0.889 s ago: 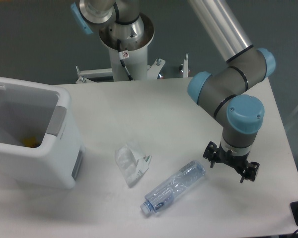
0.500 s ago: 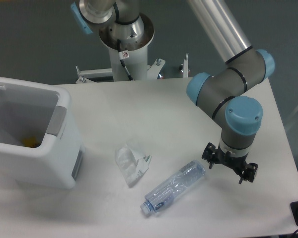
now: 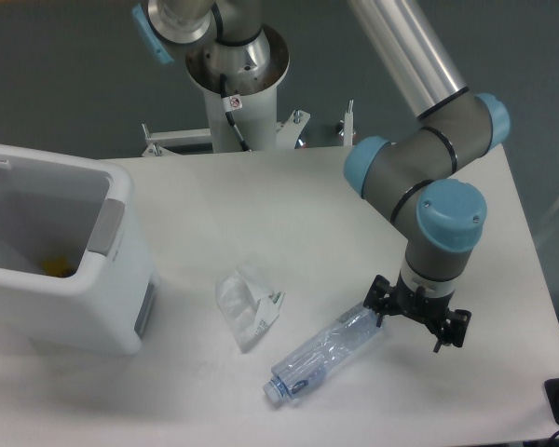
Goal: Place the trash in the trash can
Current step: 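Move the gripper toward the clear plastic water bottle, then lower the gripper over the bottle and close it around the bottle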
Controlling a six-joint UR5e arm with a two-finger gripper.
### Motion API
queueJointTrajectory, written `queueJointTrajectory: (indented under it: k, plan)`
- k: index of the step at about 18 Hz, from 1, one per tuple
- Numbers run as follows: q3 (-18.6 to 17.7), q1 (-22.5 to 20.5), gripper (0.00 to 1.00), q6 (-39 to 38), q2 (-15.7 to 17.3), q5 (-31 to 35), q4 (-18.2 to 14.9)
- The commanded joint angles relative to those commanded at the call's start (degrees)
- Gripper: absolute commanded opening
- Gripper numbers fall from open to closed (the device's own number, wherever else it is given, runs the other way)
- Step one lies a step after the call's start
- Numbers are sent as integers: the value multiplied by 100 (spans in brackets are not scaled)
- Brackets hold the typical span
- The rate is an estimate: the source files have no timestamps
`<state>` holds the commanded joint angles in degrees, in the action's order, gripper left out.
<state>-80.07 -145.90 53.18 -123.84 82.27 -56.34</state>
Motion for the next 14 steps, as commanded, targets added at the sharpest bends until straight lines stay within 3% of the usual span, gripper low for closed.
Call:
queueJointTrajectory:
  k: [11,14]
  plan:
    - [35,729,100,-80,35,-404,0]
    - [-53,888,100,-71,-26,-396,158]
